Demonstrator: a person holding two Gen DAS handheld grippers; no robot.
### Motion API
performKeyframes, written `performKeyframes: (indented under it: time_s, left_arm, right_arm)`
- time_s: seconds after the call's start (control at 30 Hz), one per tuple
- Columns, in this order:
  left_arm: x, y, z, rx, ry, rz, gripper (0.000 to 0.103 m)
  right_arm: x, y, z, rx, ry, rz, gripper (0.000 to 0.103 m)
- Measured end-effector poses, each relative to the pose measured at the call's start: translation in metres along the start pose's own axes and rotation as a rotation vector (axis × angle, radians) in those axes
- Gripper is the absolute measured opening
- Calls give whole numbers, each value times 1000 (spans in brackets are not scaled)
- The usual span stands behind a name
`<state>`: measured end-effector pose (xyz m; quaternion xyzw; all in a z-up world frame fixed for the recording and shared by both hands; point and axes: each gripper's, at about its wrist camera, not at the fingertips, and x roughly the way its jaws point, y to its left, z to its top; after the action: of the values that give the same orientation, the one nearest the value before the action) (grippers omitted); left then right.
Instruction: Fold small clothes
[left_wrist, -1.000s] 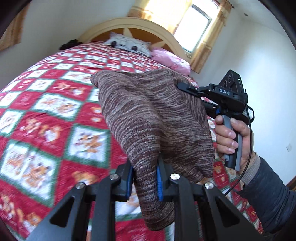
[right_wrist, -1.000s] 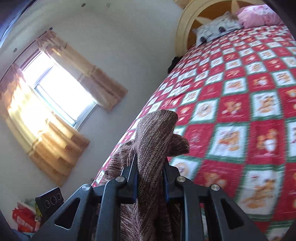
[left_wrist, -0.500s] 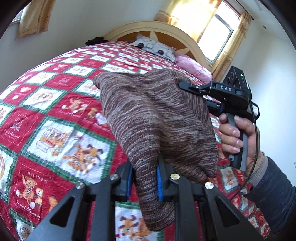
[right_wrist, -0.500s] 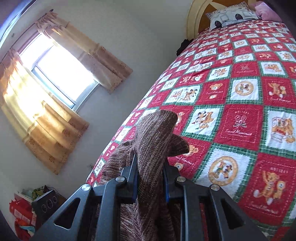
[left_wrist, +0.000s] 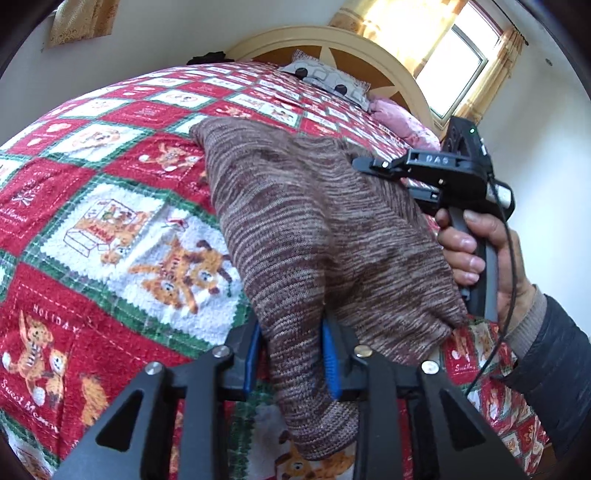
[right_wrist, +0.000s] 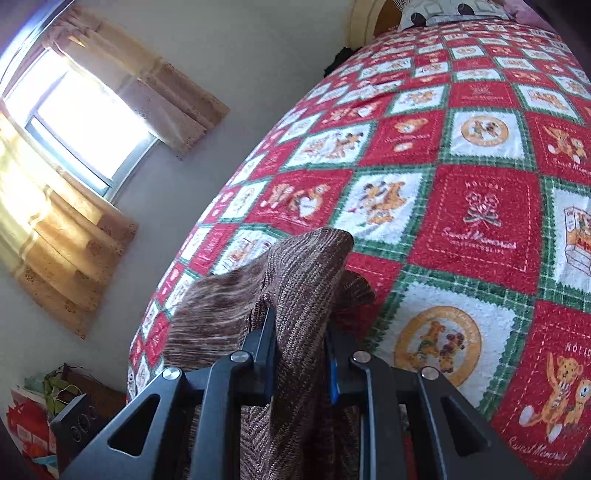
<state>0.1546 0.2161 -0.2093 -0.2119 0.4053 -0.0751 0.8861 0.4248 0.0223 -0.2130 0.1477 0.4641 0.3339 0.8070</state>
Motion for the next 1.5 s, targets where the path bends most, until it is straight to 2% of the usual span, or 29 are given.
performKeyframes:
  time_s: [0.1,0.17,0.23,0.27,0.3,0.37,0.5,0.57,0.7,0.77,0.83,0.87,1.0,1.17,1.37,1.5]
  left_arm:
    - [-3,-2,5,20,7,32,41]
    - [-11,-3,9,36,-18,66,46]
    - [-18,-3,14,40,-53,76,54]
    - [-24,-2,16,35,-79,86,63]
    - [-25,0,18,29,-96,94,68]
    - [-23,1,25,25,-110,109,68]
    - [-11,1,41,43,-121,165,68]
    - [-2,1,47,49,-121,200,68]
    - [9,2,45,47,-115,220,68]
    - [9,5,41,41,-116,229,70]
    - [8,5,37,40,-118,233,73]
    - [9,5,37,39,-118,235,74]
    - [12,4,34,45,-116,238,74]
    - [17,1,33,60,-118,251,80]
    - [19,2,32,52,-116,262,85]
    - [13,2,28,41,-109,254,85]
  right_arm:
    - [-1,-2,-2,5,-1,-13,28]
    - [-6,-2,-2,5,-7,-33,31]
    - [-16,-3,-2,7,-24,-30,31]
    - [-26,-3,-3,6,-42,-29,31]
    - [-34,-2,-4,1,-58,-28,32]
    - [-55,3,-9,-20,-91,-16,39]
    - [-91,31,-39,-113,-118,39,39]
    - [-96,47,-59,-171,-93,46,39]
    - [-86,64,-99,-252,-8,25,39]
    - [-79,64,-117,-284,22,-31,39]
    - [-73,55,-133,-289,46,-134,39]
    - [-73,49,-136,-277,49,-153,39]
    - [-86,37,-143,-220,16,-121,39]
    - [-83,36,-144,-233,16,-143,39]
    - [-75,34,-139,-182,-1,-145,39]
    - [-78,39,-144,-184,-17,-173,39]
